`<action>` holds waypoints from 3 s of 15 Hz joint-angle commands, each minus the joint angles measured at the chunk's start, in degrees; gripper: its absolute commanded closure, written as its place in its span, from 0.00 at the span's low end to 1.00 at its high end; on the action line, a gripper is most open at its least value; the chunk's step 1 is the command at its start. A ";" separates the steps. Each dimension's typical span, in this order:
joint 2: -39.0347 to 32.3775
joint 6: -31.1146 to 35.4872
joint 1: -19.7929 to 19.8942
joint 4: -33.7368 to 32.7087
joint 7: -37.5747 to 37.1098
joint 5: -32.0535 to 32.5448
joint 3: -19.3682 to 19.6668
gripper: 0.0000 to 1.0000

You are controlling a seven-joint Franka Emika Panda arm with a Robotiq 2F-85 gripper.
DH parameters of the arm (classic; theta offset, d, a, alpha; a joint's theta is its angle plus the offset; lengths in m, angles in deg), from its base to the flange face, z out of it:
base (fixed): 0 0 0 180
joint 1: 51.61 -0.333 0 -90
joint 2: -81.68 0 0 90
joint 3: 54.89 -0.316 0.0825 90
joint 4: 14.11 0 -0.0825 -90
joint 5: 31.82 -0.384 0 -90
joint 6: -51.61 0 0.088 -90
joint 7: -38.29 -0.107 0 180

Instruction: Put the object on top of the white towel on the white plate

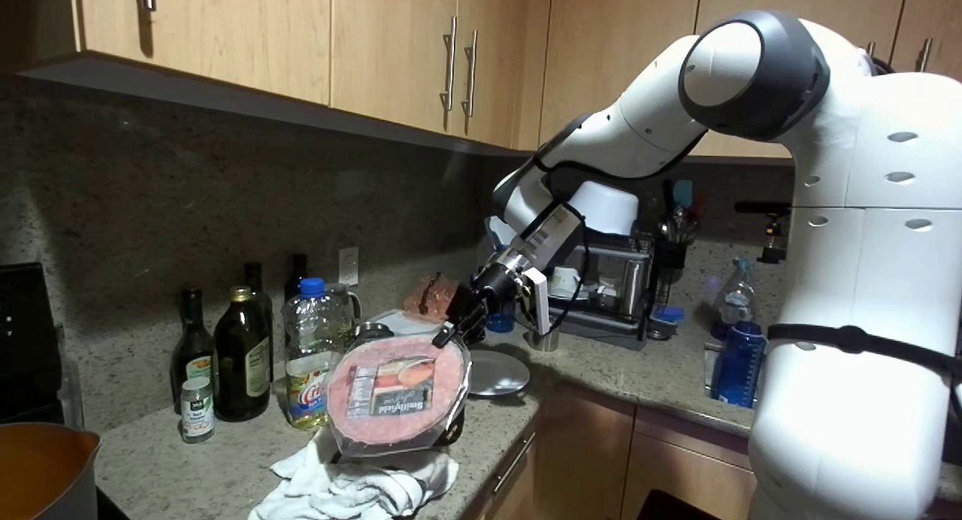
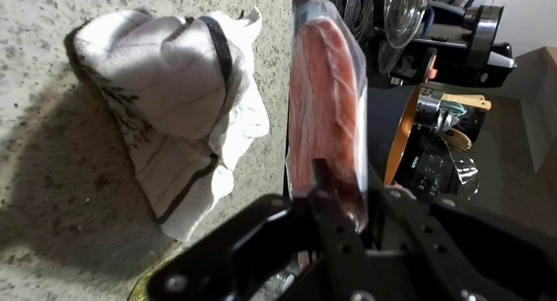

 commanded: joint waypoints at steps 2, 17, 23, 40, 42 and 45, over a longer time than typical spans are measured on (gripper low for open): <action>-2.30 -3.19 2.80 -5.24 -3.19 -3.25 2.29 0.95; -7.77 -8.51 13.30 -10.97 -4.64 -13.99 9.11 0.95; -11.04 -9.54 17.07 -10.23 -4.04 -18.67 11.42 0.95; -25.37 -12.22 22.15 -10.69 -1.38 -34.88 10.71 0.95; -26.31 -12.47 23.07 -10.70 -1.37 -35.08 10.51 0.95; -27.22 -12.37 23.96 -10.63 -1.07 -34.58 10.57 0.95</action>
